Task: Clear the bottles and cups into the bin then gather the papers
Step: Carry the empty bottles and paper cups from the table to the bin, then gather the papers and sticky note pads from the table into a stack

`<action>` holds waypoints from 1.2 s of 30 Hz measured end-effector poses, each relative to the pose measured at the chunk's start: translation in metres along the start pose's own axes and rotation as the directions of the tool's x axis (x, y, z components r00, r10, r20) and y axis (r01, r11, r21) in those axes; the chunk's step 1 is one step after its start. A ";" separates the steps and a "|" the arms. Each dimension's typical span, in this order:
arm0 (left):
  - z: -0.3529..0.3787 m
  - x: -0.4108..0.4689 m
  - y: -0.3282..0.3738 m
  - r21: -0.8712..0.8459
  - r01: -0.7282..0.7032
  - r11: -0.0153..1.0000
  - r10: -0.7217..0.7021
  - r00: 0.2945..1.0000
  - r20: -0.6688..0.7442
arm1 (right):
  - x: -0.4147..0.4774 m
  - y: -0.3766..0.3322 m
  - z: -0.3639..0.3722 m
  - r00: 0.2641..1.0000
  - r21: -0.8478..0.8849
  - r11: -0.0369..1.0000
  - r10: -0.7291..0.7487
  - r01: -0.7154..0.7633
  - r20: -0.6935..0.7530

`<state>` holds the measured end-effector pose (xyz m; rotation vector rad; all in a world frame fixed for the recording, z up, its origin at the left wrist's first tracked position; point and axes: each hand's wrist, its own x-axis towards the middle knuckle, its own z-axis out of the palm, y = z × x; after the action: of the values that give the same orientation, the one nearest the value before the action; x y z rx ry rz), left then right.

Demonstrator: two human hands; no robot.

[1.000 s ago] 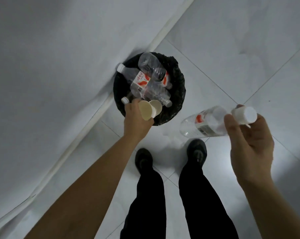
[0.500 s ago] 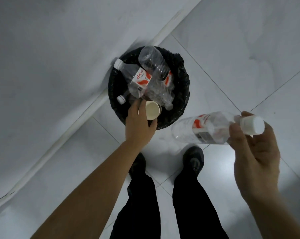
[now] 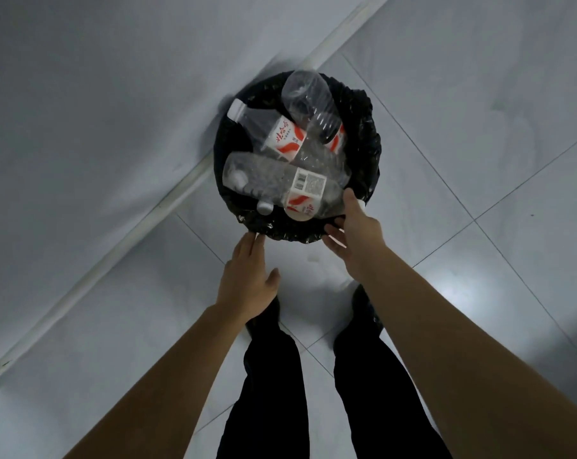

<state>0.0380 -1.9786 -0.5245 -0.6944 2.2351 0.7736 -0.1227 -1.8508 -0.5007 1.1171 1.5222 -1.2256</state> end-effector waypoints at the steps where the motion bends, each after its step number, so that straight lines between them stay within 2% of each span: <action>1: 0.001 0.001 0.001 -0.020 0.002 1.000 -0.003 1.000 -0.010 | 0.003 0.003 0.001 1.000 -0.029 0.999 -0.013 0.013 -0.017; 4: -0.002 -0.001 0.003 -0.081 0.018 0.997 -0.018 1.000 0.001 | 0.002 0.010 0.003 0.988 -0.177 0.976 -0.139 0.127 -0.061; 6: -0.010 -0.007 0.006 -0.114 0.016 0.993 -0.016 1.000 -0.005 | -0.005 0.012 -0.002 0.960 -0.305 0.922 -0.271 0.237 -0.073; 8: -0.025 -0.019 0.011 -0.132 0.007 0.991 -0.012 0.999 -0.036 | -0.021 0.010 -0.014 0.926 -0.436 0.838 -0.378 0.330 -0.026; 11: -0.062 -0.050 0.031 -0.172 0.030 0.985 -0.044 0.996 -0.079 | -0.064 0.004 -0.050 0.888 -0.585 0.708 -0.456 0.395 0.048; 13: -0.100 -0.080 0.055 -0.208 0.042 0.977 -0.065 0.992 -0.107 | -0.110 -0.001 -0.082 0.853 -0.681 0.590 -0.511 0.434 0.101; 15: -0.147 -0.119 0.087 -0.249 0.023 0.968 -0.063 0.986 -0.153 | -0.171 -0.014 -0.114 0.817 -0.716 0.514 -0.561 0.472 0.135; 18: -0.224 -0.199 0.142 -0.335 -0.049 0.941 -0.032 0.972 -0.231 | -0.286 -0.039 -0.163 0.729 -0.667 0.490 -0.675 0.561 0.117; 22: -0.314 -0.328 0.205 -0.416 -0.235 0.878 0.096 0.940 -0.327 | -0.440 -0.051 -0.219 0.593 -0.538 0.493 -0.805 0.684 0.016; 28: -0.389 -0.453 0.230 -0.457 -0.491 0.742 0.312 0.855 -0.414 | -0.596 -0.011 -0.235 0.407 -0.340 0.447 -0.894 0.827 -0.186; 31: -0.409 -0.480 0.219 -0.433 -0.566 0.702 0.428 0.820 -0.380 | -0.630 0.034 -0.215 0.392 -0.275 0.476 -0.867 0.835 -0.308; 36: -0.414 -0.489 0.198 -0.413 -0.618 0.669 0.576 0.782 -0.239 | -0.656 0.137 -0.182 0.451 -0.079 0.580 -0.705 0.811 -0.548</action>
<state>0.0513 -1.9995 0.1460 -0.1651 2.3897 1.6929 0.1444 -1.7368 0.1302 0.9229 2.5791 -1.7902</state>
